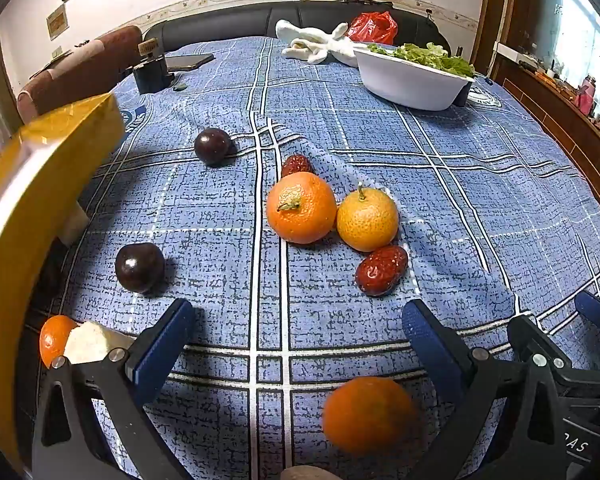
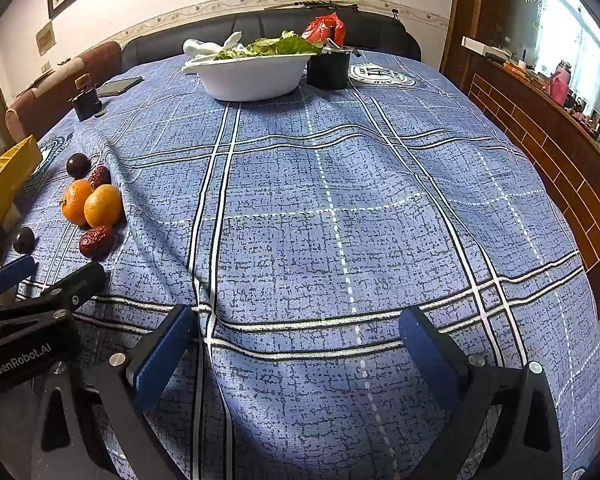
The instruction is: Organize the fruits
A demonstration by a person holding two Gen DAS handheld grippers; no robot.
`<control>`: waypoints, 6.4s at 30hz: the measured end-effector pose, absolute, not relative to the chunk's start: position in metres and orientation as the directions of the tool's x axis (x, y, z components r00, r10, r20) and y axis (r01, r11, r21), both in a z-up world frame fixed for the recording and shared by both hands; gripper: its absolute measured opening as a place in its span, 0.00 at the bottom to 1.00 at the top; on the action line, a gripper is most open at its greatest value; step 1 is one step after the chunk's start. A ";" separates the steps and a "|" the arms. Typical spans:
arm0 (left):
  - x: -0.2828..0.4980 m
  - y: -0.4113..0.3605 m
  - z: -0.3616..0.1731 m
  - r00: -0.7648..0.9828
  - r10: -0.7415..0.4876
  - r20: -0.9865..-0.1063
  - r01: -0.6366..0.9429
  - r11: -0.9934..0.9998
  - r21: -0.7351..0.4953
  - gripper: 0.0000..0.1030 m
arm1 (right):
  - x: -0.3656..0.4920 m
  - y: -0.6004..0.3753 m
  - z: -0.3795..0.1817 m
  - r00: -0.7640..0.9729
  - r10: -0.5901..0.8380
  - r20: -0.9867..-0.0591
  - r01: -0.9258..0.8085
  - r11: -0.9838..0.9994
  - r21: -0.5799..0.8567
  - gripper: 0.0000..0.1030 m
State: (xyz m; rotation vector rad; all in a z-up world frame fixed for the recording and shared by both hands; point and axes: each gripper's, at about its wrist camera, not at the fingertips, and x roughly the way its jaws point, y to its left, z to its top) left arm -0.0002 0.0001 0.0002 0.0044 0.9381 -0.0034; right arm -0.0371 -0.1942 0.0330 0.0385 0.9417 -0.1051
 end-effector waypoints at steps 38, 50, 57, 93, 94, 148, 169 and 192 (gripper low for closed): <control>0.000 0.003 0.000 0.587 0.000 -0.809 0.005 1.000 0.003 1.00 | -0.037 -0.194 0.033 0.582 -0.075 -0.810 0.107 0.994 -0.015 1.00; -0.001 0.002 -0.002 0.587 0.000 -0.809 0.005 1.000 0.003 1.00 | -0.037 -0.193 0.033 0.582 -0.075 -0.810 0.107 0.994 -0.016 1.00; -0.001 0.002 -0.002 0.587 -0.001 -0.809 0.005 1.000 0.003 1.00 | -0.037 -0.194 0.033 0.582 -0.075 -0.810 0.107 0.994 -0.015 1.00; -0.001 0.002 -0.002 0.587 0.000 -0.809 0.005 1.000 0.003 1.00 | -0.037 -0.194 0.033 0.582 -0.075 -0.810 0.107 0.994 -0.015 1.00; -0.001 0.002 -0.002 0.587 0.000 -0.809 0.005 1.000 0.003 1.00 | -0.037 -0.194 0.033 0.582 -0.075 -0.810 0.107 0.994 -0.015 1.00; -0.100 0.089 0.117 0.824 -0.112 -0.556 0.045 0.990 -0.134 0.85 | -0.034 -0.194 0.035 0.563 -0.057 -0.825 0.083 0.997 -0.013 1.00; -0.153 0.119 0.058 0.689 -0.251 -0.680 0.195 0.968 -0.159 0.60 | -0.067 -0.091 0.069 0.592 0.252 -0.766 -0.289 0.953 0.091 0.69; -0.148 0.089 0.024 0.656 -0.132 -0.743 0.234 0.972 0.033 0.31 | -0.057 -0.068 0.041 0.539 0.250 -0.804 -0.310 0.947 0.087 0.36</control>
